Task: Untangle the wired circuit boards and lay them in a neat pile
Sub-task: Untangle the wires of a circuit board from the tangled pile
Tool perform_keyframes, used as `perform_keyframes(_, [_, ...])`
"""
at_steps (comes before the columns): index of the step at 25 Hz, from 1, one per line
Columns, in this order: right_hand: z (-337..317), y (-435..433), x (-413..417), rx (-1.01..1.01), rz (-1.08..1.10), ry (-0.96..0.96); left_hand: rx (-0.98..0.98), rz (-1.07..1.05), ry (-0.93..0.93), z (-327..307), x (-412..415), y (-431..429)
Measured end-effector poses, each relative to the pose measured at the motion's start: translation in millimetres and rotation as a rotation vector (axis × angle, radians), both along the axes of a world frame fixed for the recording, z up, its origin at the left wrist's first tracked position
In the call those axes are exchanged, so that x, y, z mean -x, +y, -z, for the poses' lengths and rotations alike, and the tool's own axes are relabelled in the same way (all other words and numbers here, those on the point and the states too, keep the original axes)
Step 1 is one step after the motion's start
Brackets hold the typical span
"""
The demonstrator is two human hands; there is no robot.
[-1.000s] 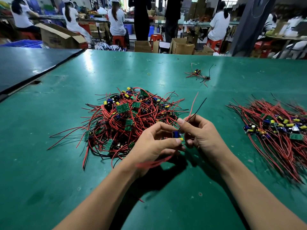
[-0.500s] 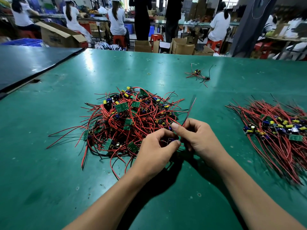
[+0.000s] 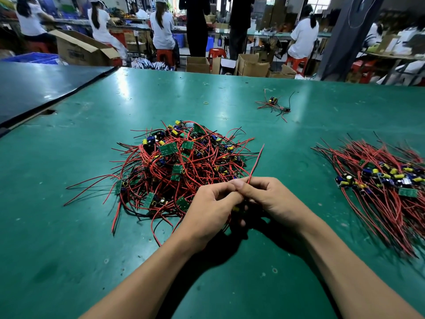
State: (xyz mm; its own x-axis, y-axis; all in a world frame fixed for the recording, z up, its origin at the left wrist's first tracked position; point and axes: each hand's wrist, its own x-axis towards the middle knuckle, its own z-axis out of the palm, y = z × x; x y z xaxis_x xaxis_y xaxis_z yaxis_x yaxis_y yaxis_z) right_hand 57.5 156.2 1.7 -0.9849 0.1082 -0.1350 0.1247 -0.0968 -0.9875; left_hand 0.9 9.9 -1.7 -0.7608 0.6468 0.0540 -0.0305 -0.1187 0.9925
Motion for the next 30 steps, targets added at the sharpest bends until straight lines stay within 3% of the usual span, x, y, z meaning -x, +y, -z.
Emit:
perform_keyframes(5, [5, 0, 6, -0.003, 0.102, 0.076, 0.017, -0.016, -0.012, 0, 2, 1])
perform_keyframes(9, [4, 6, 14, -0.474, 0.293, 0.144, 0.09, -0.071, 0.044, 2, 3, 5])
perform_keyframes(12, [3, 12, 18, -0.638, 0.389, 0.163, 0.108, -0.075, 0.047, 2, 3, 9])
perform_keyframes(16, [9, 6, 22, -0.613, 0.508, 0.158, 0.105, -0.086, 0.031, 2, 3, 10])
perform_keyframes(20, [10, -2, 15, -0.116, 0.262, 0.08, 0.081, -0.131, 0.005, 3, 0, 7])
perform_keyframes(22, [10, 0, 13, -0.051, 0.142, 0.017, 0.085, -0.119, 0.029, 2, 0, 5])
perform_keyframes(25, [9, 6, 11, -0.115, 0.131, -0.005, 0.131, -0.111, 0.096, 0, -1, 5])
perform_keyframes(30, [3, 20, 13, -0.568, 0.392, 0.063, 0.174, -0.077, 0.119, -2, -2, 6])
